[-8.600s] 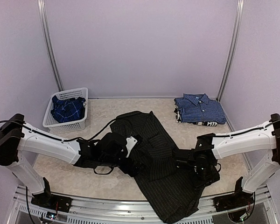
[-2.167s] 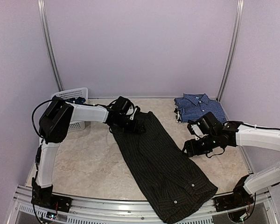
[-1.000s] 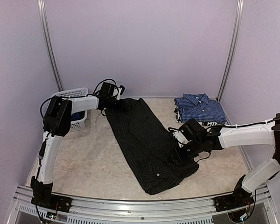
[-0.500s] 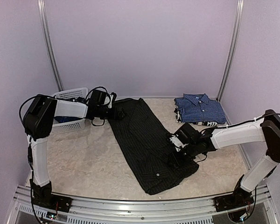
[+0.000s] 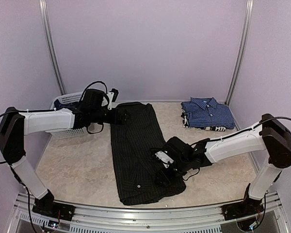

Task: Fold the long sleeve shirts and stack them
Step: Move the rectangle-folded shirt to the center of the board.

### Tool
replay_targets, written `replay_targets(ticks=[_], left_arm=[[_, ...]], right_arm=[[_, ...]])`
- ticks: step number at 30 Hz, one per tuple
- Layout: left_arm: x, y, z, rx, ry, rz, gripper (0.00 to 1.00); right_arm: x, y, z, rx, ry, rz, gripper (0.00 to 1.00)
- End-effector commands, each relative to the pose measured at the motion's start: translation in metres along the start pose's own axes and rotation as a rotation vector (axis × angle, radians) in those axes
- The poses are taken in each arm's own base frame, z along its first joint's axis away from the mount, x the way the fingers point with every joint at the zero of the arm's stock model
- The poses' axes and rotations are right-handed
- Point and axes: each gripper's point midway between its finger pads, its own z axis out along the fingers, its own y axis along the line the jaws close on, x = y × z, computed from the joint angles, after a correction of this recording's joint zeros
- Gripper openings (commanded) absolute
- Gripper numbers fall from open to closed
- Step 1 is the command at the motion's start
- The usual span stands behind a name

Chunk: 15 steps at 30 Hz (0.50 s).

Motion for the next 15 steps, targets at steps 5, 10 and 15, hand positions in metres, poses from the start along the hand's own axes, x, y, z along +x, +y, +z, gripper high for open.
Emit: replay_targets(ticks=[5,10,15], left_arm=[[0.048,-0.042,-0.072,0.025,0.045,0.092,0.99],[0.051,-0.05,-0.106,-0.013,-0.011,0.095,0.99],[0.029,-0.034,-0.135,-0.098,-0.122,0.024,0.99]], right_arm=[[-0.006,0.019,-0.006,-0.045,-0.041,-0.071,0.77],[-0.029,0.005,-0.029,0.064,-0.159,-0.085,0.87],[-0.041,-0.015,-0.063,0.178,-0.284,-0.046,0.98]])
